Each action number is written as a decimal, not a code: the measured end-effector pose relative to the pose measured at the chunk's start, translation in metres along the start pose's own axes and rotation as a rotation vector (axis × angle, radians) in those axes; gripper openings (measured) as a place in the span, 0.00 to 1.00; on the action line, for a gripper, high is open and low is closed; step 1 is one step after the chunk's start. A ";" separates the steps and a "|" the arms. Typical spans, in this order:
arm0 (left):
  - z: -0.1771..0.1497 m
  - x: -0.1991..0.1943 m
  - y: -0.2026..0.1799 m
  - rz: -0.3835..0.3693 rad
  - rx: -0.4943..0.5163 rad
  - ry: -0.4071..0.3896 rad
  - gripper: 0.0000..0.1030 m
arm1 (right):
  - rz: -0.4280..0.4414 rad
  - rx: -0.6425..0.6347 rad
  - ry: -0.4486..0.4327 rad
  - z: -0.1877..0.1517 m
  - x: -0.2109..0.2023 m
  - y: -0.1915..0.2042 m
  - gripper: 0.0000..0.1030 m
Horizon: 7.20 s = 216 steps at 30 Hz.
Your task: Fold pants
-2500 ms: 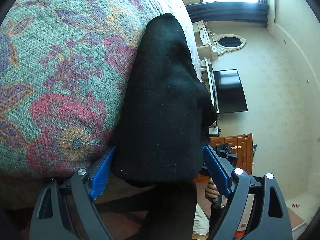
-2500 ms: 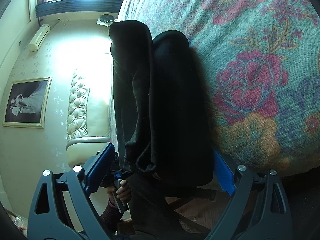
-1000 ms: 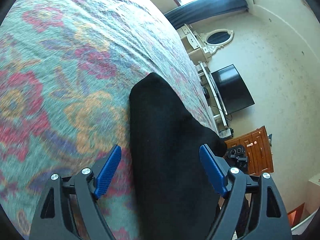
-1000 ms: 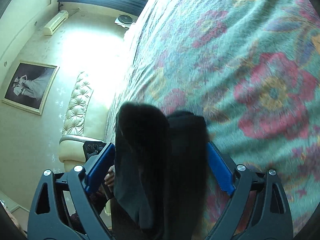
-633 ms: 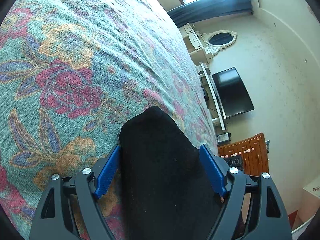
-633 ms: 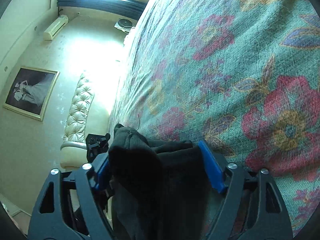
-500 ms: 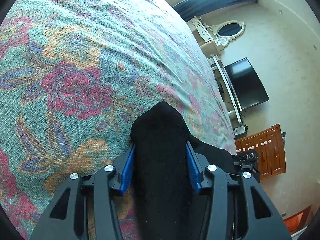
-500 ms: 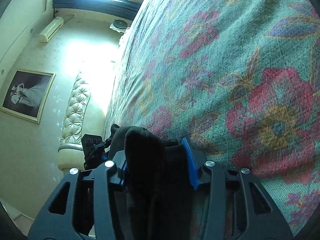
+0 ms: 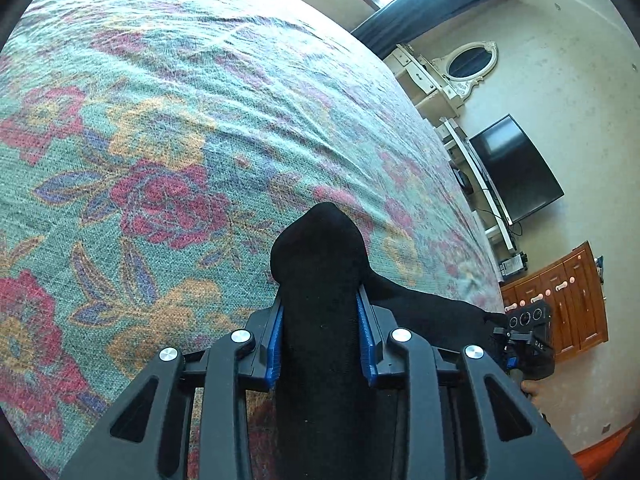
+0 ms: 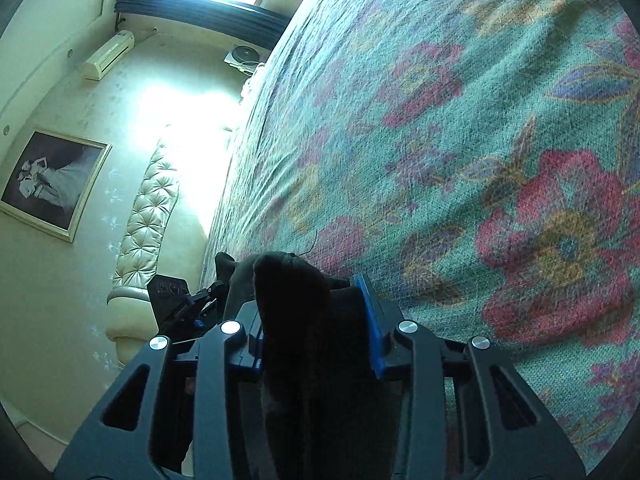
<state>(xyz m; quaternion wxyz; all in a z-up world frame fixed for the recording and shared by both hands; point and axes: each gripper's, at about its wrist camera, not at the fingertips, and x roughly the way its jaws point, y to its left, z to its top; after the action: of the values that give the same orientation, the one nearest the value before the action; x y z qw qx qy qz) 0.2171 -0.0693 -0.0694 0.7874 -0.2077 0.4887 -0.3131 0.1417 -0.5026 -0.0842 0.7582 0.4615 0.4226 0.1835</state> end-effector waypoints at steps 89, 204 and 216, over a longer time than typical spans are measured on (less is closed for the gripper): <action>0.151 -0.015 0.123 0.192 -0.120 -0.076 0.28 | 0.012 0.003 0.119 0.127 0.228 0.087 0.34; 0.060 -0.040 0.127 -0.112 -0.105 -0.011 0.38 | 0.106 -0.024 0.240 0.025 0.153 0.039 0.33; 0.070 -0.041 0.141 -0.204 -0.175 -0.018 0.46 | 0.215 0.012 0.247 0.037 0.154 0.037 0.53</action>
<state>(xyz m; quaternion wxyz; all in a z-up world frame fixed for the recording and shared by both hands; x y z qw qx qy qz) 0.3076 0.0616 -0.1020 0.7349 -0.3269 0.4833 -0.3457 0.2643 -0.4009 -0.1168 0.6738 0.4823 0.4618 0.3164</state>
